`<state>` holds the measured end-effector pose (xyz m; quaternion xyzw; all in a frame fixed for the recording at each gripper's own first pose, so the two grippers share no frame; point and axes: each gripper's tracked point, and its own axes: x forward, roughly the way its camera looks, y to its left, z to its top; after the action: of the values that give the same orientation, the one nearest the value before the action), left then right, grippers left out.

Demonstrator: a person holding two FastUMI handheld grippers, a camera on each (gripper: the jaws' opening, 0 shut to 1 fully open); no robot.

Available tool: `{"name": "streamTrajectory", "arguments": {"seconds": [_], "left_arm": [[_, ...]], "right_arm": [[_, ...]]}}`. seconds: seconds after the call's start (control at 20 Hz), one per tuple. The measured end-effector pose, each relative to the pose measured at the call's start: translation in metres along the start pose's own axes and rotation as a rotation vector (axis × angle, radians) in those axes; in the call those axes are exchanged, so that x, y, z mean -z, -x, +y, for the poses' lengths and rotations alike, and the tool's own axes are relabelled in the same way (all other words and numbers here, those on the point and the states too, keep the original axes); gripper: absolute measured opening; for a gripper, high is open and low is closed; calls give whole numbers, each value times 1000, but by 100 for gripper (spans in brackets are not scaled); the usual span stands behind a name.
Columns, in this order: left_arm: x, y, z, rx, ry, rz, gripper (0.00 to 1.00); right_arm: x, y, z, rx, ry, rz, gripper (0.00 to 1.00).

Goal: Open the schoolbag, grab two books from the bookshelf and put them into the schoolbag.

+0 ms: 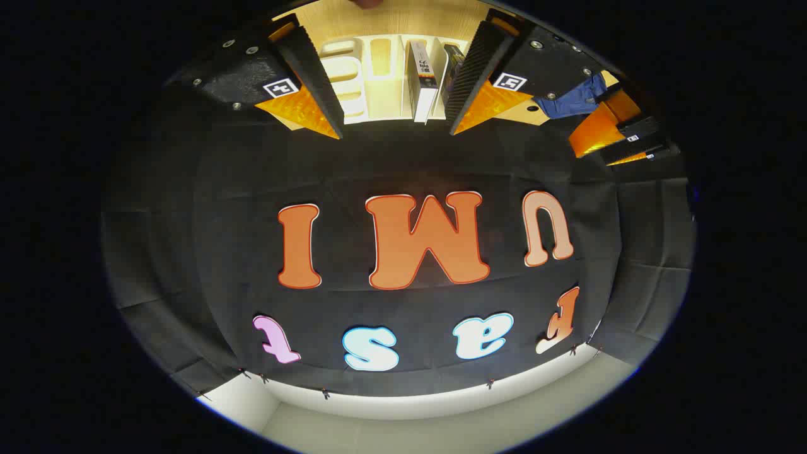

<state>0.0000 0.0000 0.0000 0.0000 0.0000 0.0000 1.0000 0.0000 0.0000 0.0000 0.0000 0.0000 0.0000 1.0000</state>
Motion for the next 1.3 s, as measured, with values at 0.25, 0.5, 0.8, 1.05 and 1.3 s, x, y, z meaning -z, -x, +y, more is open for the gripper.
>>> {"name": "streamTrajectory", "arguments": {"seconds": [0.25, 0.5, 0.8, 1.05, 1.3], "left_arm": [[-2, -8, 21, 8, -7, -14, 94], [5, -17, 34, 8, -3, 7, 93], [13, -22, 38, 3, 6, 27, 94], [18, -25, 40, -6, 13, 40, 94], [20, -23, 39, -6, 6, 45, 93]], "right_arm": [[-5, -6, 21, 6, 61, -23, 95], [-6, -11, 32, 4, 100, -30, 96], [2, -18, 31, 12, 101, -5, 95], [9, -20, 28, 18, 104, 13, 96], [14, -18, 28, 13, 109, 29, 95]]}}
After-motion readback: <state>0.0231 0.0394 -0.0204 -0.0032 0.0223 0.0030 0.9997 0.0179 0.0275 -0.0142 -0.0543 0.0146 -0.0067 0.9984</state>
